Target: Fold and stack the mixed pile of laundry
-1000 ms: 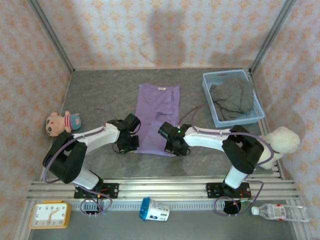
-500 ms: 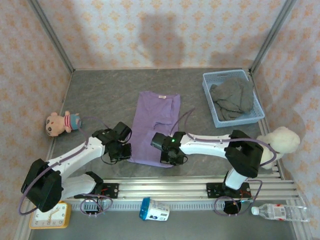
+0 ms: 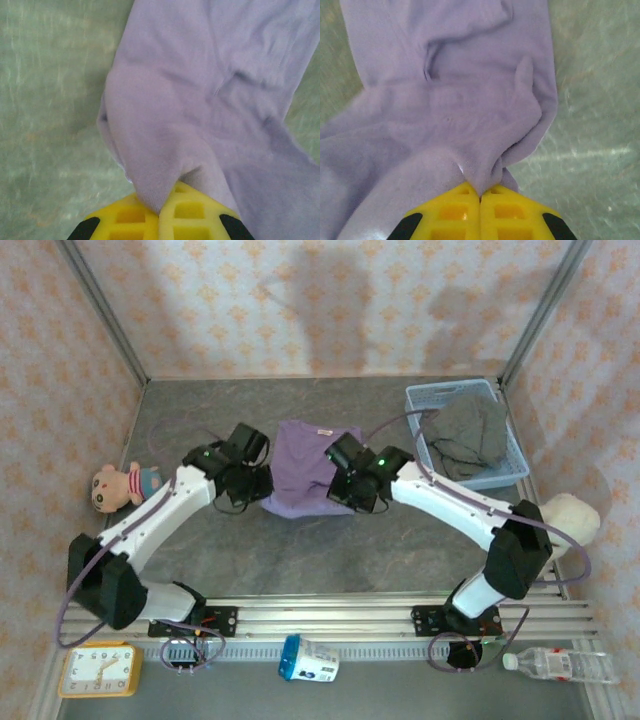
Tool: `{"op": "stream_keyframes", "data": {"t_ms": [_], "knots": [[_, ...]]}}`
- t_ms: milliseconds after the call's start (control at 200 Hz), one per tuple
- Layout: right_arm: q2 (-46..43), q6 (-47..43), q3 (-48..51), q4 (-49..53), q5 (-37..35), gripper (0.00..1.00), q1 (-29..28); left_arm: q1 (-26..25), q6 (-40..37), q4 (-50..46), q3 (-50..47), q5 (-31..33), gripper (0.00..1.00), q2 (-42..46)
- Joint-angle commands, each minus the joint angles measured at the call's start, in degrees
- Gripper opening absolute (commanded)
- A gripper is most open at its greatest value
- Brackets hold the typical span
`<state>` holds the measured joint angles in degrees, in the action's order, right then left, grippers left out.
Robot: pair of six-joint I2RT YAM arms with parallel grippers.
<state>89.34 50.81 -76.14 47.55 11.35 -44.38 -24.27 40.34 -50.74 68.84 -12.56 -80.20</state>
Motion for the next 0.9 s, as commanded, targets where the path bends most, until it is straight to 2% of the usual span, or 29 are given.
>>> {"op": "stream_keyframes", "data": {"t_ms": [0, 215, 250, 270, 290, 300, 315, 335, 360, 445, 455, 460, 470, 485, 525, 620, 731, 851, 891], "knots": [[3.7, -3.3, -5.1, -2.4, 1.2, 0.0, 4.9, 2.8, -3.7, -1.5, 9.4, 2.4, 0.0, -6.8], [17.0, -5.4, -18.4, -6.5, 9.5, 0.0, 16.6, 6.7, -6.1, -3.9, 33.0, 0.8, 0.0, -28.0], [19.9, -5.6, -21.6, -6.6, 9.6, 0.09, 18.3, 7.1, -6.4, -4.7, 38.0, 0.3, 0.03, -33.2], [21.6, -5.7, -23.4, -6.7, 9.4, 0.17, 19.2, 7.3, -6.4, -5.5, 41.4, 0.1, 0.1, -35.9], [23.0, -5.9, -24.7, -6.9, 9.3, 0.24, 19.8, 7.5, -6.2, -6.7, 44.8, 0.0, 0.28, -38.8], [24.2, -6.0, -26.1, -7.3, 9.5, 0.31, 20.5, 7.6, -6.1, -7.4, 46.5, 0.0, 0.36, -40.2], [25.6, -6.2, -27.4, -7.6, 9.7, 0.37, 21.1, 7.7, -6.0, -8.6, 49.4, -0.3, 0.45, -42.5], [27.3, -6.2, -29.2, -7.8, 10.3, 0.45, 22.0, 8.0, -5.9, -10.3, 53.4, -0.9, 0.52, -45.5], [29.3, -6.2, -31.6, -7.8, 10.9, 0.53, 23.0, 8.2, -5.7, -12.3, 58.2, -1.7, 0.55, -49.0], [32.9, -7.3, -38.0, -7.8, 10.3, 0.64, 24.7, 8.4, -5.2, -17.7, 71.7, -3.2, 0.63, -57.3], [33.2, -7.6, -38.7, -7.7, 10.3, 0.64, 24.8, 8.4, -5.1, -17.9, 72.6, -3.4, 0.68, -57.7], [33.3, -7.7, -39.0, -7.6, 10.2, 0.64, 24.8, 8.4, -5.1, -18.0, 72.9, -3.6, 0.79, -58.0], [33.6, -8.1, -39.7, -7.5, 10.3, 0.64, 24.9, 8.4, -5.0, -18.2, 73.8, -3.8, 0.9, -58.3], [33.8, -8.6, -40.4, -7.2, 10.2, 0.64, 24.9, 8.4, -4.9, -18.1, 74.7, -3.8, 0.95, -58.7], [34.5, -9.8, -42.6, -6.0, 9.6, 0.65, 24.9, 8.4, -4.8, -17.4, 75.1, -4.1, 0.99, -58.6], [35.7, -11.8, -44.5, -3.7, 10.8, 0.65, 24.8, 8.4, -4.7, -15.1, 71.8, -4.2, 0.99, -55.9], [35.2, -12.2, -40.5, -4.8, 11.6, 0.61, 24.3, 8.3, -4.6, -11.0, 62.8, -5.6, 0.97, -50.5], [34.7, -12.5, -35.6, -7.1, 12.6, 0.5, 22.8, 8.0, -3.7, -5.3, 49.6, -6.5, 0.93, -42.8], [34.8, -12.4, -34.3, -8.2, 13.6, 0.43, 22.4, 7.9, -3.2, -3.5, 45.2, -6.7, 0.92, -40.3]]}}
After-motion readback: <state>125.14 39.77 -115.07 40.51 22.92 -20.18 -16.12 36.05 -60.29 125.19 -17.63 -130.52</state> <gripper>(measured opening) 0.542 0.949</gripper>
